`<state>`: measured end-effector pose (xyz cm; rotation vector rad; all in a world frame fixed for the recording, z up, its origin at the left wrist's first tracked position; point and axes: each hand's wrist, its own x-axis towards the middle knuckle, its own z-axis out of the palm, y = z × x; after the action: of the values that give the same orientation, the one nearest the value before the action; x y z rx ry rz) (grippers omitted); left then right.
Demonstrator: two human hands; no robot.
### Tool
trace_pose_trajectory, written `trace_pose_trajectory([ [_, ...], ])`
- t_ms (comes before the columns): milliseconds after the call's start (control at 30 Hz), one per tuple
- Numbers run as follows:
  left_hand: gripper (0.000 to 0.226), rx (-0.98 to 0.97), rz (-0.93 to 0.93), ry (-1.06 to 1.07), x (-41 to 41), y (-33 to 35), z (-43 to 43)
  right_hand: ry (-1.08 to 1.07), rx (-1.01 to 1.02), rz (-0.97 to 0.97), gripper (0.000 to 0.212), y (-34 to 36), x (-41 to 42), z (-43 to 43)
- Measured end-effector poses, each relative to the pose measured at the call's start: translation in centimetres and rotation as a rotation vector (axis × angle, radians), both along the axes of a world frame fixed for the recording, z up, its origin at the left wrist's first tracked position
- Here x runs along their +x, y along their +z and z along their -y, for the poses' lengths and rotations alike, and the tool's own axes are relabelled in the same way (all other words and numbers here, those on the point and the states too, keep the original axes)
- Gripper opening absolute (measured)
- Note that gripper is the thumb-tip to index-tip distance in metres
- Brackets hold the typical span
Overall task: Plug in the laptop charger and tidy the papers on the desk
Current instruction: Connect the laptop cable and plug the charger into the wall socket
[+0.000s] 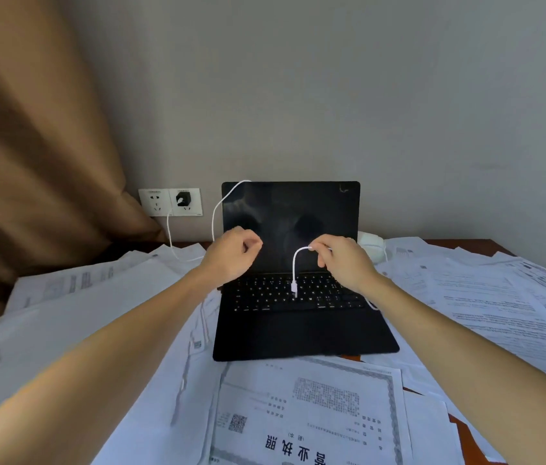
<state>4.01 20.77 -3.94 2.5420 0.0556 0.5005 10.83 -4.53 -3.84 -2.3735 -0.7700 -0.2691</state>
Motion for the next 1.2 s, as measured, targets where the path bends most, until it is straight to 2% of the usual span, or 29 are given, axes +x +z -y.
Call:
trace_pose_trajectory([
  [100, 0.018, 0.114, 0.092, 0.095, 1.2, 0.9, -3.3, -0.001, -0.014, 0.042, 0.029, 0.1, 1.0, -2.2],
  [200, 0.032, 0.218, 0.172, 0.209, 2.9, 1.8, -5.5, 0.023, 0.029, 0.075, 0.030, 0.1, 2.1, -4.2],
  [367, 0.054, 0.204, 0.212, 0.254, 6.3, 3.4, -7.5, 0.043, 0.074, 0.111, 0.027, -0.3, 4.4, -6.7],
  [433, 0.051, 0.232, 0.174, 0.268, 7.1, 3.7, -7.7, 0.053, 0.066, 0.121, 0.027, -0.7, 5.0, -7.0],
  [533, 0.038, 0.371, 0.158, 0.321, 7.0, 4.3, -7.4, 0.042, 0.074, 0.109, 0.026, -0.9, 5.2, -6.6],
  [667, 0.028, 0.397, 0.278, 0.396, 6.6, 6.1, -7.8, 0.009, 0.103, 0.083, 0.026, -0.6, 4.7, -5.6],
  [733, 0.024, 0.349, 0.311, 0.433, 7.0, 6.9, -8.0, 0.013, 0.130, 0.077, 0.025, -0.6, 4.3, -5.1],
  [867, 0.023, -0.166, 0.293, 0.416, 8.7, 7.2, -8.8, 0.025, 0.170, 0.069, 0.024, -1.1, 4.4, -4.3],
  [933, 0.030, -0.300, 0.221, 0.398, 9.4, 6.2, -8.9, 0.022, 0.205, 0.059, 0.025, -1.8, 4.8, -3.9],
  [1033, 0.037, -0.318, 0.213, 0.383, 10.1, 4.3, -8.5, 0.037, 0.253, 0.050, 0.025, -2.6, 5.8, -3.5],
  [1133, 0.034, -0.263, 0.357, 0.379, 10.0, 3.0, -7.9, 0.050, 0.289, 0.041, 0.025, -3.2, 6.7, -3.5],
  [1200, 0.033, -0.207, 0.515, 0.359, 9.2, 2.6, -7.3, 0.038, 0.309, 0.031, 0.024, -3.2, 6.9, -3.4],
])
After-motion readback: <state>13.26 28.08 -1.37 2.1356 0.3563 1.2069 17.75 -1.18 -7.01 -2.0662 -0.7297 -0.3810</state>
